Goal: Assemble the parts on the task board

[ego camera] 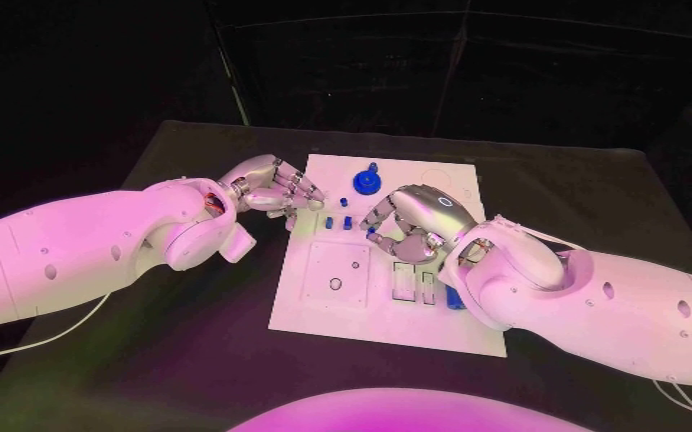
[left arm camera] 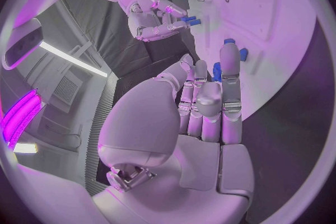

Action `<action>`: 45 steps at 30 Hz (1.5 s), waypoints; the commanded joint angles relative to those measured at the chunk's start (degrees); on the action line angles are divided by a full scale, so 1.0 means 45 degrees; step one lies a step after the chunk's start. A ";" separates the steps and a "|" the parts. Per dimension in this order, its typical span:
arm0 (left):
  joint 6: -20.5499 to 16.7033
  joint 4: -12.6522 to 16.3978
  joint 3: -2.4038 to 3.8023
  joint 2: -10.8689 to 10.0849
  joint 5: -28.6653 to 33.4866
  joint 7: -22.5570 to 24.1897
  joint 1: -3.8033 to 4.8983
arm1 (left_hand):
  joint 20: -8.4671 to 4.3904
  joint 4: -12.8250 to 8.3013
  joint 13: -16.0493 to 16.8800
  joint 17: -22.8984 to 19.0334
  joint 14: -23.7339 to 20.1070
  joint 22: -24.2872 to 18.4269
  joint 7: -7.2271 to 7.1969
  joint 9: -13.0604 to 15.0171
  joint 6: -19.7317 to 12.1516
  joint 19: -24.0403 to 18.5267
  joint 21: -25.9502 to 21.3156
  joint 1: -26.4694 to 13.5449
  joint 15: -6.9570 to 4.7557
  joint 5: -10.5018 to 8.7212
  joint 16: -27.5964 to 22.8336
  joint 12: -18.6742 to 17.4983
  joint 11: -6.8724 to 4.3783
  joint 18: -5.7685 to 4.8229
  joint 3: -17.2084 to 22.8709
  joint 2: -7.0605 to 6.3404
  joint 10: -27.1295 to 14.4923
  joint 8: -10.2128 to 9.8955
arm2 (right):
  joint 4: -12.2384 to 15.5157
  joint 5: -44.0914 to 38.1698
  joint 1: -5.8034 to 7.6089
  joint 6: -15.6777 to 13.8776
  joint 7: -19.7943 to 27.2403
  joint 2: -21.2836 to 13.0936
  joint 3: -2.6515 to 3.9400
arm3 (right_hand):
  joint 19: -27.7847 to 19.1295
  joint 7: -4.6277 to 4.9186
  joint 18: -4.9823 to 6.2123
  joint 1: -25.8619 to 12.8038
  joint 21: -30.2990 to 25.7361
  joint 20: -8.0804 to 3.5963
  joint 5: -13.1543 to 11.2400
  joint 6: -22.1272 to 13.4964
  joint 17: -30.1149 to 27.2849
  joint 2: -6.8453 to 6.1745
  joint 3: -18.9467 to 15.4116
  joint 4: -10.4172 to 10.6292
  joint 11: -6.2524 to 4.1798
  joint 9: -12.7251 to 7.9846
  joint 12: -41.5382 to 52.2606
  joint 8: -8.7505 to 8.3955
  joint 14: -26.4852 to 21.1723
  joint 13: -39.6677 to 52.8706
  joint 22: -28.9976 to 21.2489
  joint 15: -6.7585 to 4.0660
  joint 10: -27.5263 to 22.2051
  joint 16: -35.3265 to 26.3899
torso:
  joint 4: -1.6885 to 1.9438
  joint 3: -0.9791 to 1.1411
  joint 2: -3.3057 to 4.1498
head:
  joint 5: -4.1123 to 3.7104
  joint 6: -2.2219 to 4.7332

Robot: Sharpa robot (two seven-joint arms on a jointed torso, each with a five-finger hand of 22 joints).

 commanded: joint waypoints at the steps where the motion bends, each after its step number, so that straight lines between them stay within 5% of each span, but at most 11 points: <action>1: -0.0456 0.0018 0.0009 -0.0053 0.1457 0.0690 0.0123 | 0.0002 -0.0076 -0.0016 -0.0014 -0.0005 -0.0010 0.0036 -0.0012 -0.0112 -0.0036 -0.0046 0.0092 0.0048 -0.0029 -0.0039 -0.0034 0.0027 0.0145 0.0009 0.0005 -0.0115 0.0025 | -0.0208 -0.0102 0.0013 0.0038 0.0177 0.0171 0.0000 | 0.0077 -0.0036 -0.0075 0.0010 0.0084 -0.0009 0.0059 0.0096 0.0001 0.0095 -0.0005 -0.0073 -0.0030 0.0017 0.0051 0.0031 0.0496 0.0023 0.0033 -0.0108 0.0039 0.0069 | -0.0016 0.0022 0.0006 | 0.0129 -0.0066; 8: -0.1109 -0.0090 0.0008 0.0015 0.2846 0.1140 0.0282 | 0.0022 -0.0033 -0.0031 -0.0156 -0.0064 -0.0012 0.0071 -0.0029 -0.0181 -0.0061 -0.0065 0.0011 0.0082 -0.0027 -0.0112 -0.0062 0.0064 0.0134 -0.0015 0.0017 -0.0175 0.0007 | -0.0690 -0.0087 -0.0040 0.0029 0.0347 0.0582 -0.0017 | 0.0079 -0.0037 -0.0076 0.0014 0.0087 -0.0010 0.0061 0.0096 -0.0006 0.0098 -0.0003 -0.0077 -0.0030 0.0016 0.0051 0.0031 0.0495 0.0023 0.0037 -0.0108 0.0039 0.0065 | -0.0010 -0.0013 0.0015 | 0.0358 -0.0190; 18: -0.1732 -0.0176 0.0010 0.0254 0.4874 0.1689 0.0338 | 0.0040 -0.0045 -0.0048 -0.0286 -0.0119 -0.0013 0.0102 -0.0046 -0.0251 -0.0085 -0.0084 0.0052 0.0104 -0.0021 -0.0175 -0.0093 0.0090 0.0132 0.0059 0.0107 -0.0253 -0.0006 | -0.1009 -0.0063 -0.0312 0.0087 0.0524 0.0934 -0.0045 | 0.0087 -0.0038 -0.0079 0.0032 0.0099 -0.0013 0.0077 0.0098 0.0008 0.0121 0.0010 -0.0096 -0.0031 0.0016 0.0053 0.0029 0.0498 0.0027 0.0053 -0.0110 0.0042 0.0076 | -0.0032 0.0001 0.0007 | 0.0604 -0.0364; 30: -0.1652 -0.0226 0.0010 0.0406 0.5191 0.2008 0.0378 | 0.0056 -0.0051 -0.0055 -0.0519 -0.0221 -0.0021 0.0125 -0.0055 -0.0292 -0.0127 -0.0113 0.0053 0.0125 -0.0021 -0.0304 -0.0103 0.0112 0.0129 0.0082 0.0125 -0.0294 -0.0009 | -0.1023 -0.0049 -0.0529 0.0309 0.0680 0.1039 -0.0055 | 0.0088 -0.0035 -0.0079 0.0034 0.0100 -0.0014 0.0083 0.0096 -0.0003 0.0127 0.0012 -0.0104 -0.0029 0.0016 0.0052 0.0027 0.0496 0.0028 0.0052 -0.0110 0.0040 0.0071 | -0.0023 0.0004 0.0003 | 0.0871 -0.0539; 45: -0.1575 -0.0266 0.0010 0.0476 0.5206 0.2116 0.0394 | 0.0064 -0.0057 -0.0057 -0.0558 -0.0250 -0.0026 0.0136 -0.0059 -0.0311 -0.0147 -0.0128 0.0053 0.0134 -0.0022 -0.0330 -0.0105 0.0122 0.0128 0.0089 0.0125 -0.0311 -0.0010 | -0.1100 -0.0027 -0.0670 0.0742 0.0748 0.1044 -0.0077 | 0.0077 -0.0031 -0.0074 0.0035 0.0087 -0.0015 0.0087 0.0090 -0.0005 0.0131 0.0012 -0.0112 -0.0025 0.0014 0.0050 0.0022 0.0496 0.0029 0.0026 -0.0109 0.0035 0.0071 | -0.0013 0.0005 0.0003 | 0.0953 -0.0604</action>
